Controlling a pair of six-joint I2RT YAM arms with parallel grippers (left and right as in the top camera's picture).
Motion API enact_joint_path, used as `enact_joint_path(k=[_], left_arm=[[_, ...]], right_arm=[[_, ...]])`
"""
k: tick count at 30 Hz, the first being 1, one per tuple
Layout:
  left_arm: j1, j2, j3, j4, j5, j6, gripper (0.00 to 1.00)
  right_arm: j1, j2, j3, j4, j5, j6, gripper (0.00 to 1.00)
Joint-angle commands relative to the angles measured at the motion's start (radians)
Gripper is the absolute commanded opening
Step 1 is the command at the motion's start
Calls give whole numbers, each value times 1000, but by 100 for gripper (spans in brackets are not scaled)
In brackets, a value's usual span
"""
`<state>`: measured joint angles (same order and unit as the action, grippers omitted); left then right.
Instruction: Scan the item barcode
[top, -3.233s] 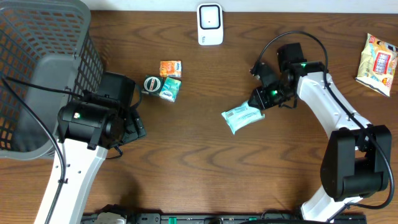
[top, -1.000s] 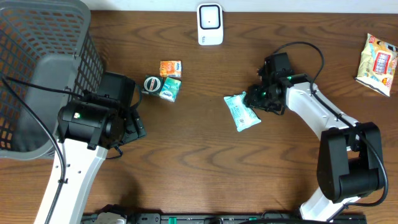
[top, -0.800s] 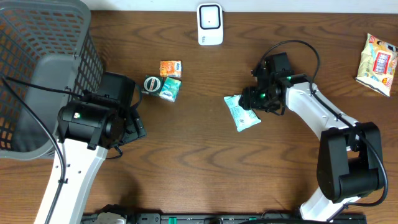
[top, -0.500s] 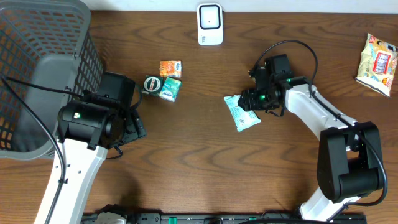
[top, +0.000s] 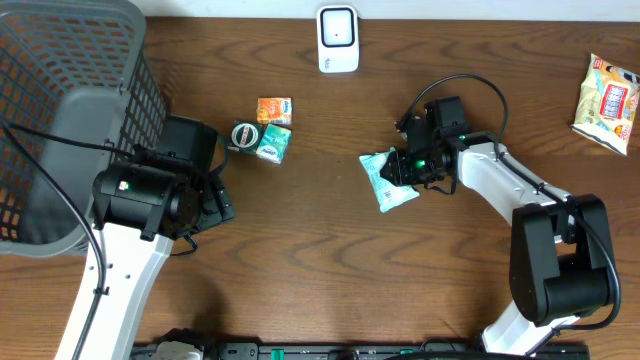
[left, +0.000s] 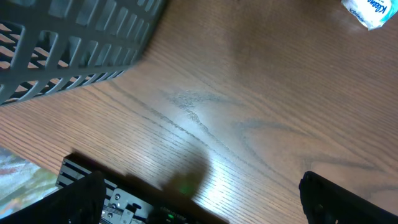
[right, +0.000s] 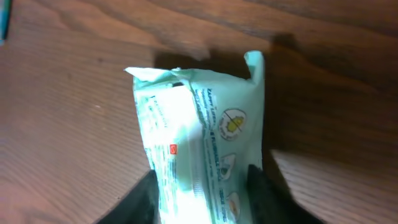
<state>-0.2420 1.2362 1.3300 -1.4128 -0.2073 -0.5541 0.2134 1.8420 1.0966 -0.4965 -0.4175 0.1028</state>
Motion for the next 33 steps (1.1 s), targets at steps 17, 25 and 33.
enact_joint_path(k=[17,25,33], left_arm=[[5,-2,0,-3,5,-13,98],[5,-2,0,-3,5,-13,98],[5,-2,0,-3,5,-13,98]], right_arm=[[-19,8,-4,-94,83,242,46],[-29,9,-5,-75,109,252,50],[0,10,-7,-52,44,248,51]])
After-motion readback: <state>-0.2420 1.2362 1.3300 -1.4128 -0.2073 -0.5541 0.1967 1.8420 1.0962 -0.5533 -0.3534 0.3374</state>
